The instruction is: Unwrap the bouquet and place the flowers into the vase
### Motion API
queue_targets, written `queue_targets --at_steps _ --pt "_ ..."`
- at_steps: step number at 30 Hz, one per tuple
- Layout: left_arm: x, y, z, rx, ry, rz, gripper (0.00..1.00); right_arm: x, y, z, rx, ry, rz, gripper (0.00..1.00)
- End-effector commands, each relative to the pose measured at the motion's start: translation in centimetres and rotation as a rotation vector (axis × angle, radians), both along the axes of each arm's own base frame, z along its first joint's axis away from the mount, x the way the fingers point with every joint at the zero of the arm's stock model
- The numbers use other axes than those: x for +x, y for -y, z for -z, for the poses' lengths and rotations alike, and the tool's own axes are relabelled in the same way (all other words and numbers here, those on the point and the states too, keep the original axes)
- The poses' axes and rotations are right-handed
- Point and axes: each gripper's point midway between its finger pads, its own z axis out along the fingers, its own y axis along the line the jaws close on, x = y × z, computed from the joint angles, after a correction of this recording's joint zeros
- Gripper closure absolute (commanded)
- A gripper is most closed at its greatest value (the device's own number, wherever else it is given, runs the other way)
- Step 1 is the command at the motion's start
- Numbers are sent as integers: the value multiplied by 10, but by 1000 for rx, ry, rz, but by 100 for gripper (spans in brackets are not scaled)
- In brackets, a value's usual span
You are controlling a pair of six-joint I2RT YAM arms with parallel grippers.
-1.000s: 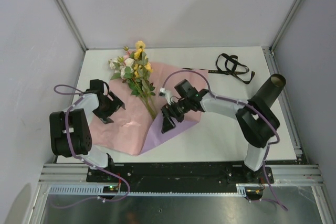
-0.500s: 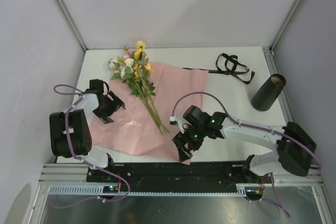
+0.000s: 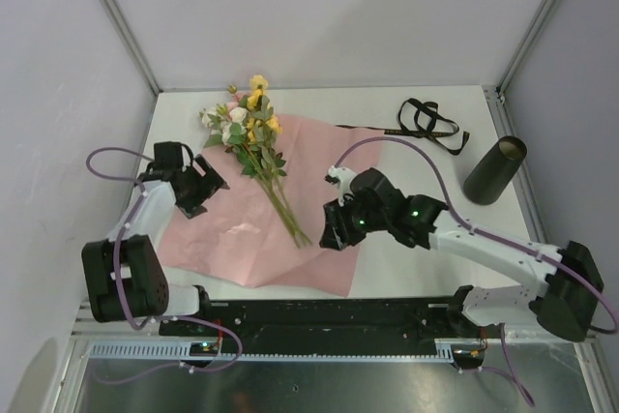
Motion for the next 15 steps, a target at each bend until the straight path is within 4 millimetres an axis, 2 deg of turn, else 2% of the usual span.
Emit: queue_targets --at_steps 1,2,5,8,12,15 --pt "4 4 -33 16 136 98 11 40 -42 -9 119 19 133 57" --pt "3 9 -40 6 163 130 11 44 -47 -2 109 13 147 58" --pt "-3 17 -52 5 222 200 12 46 -53 38 29 -51 178 58" --pt "-9 24 -62 25 275 242 10 36 -56 71 -21 -122 176 60" --pt "-10 41 -69 -18 316 303 10 21 -53 102 -64 -152 176 60" --pt "-10 42 -72 -19 329 309 10 13 -44 123 -125 -156 190 62"
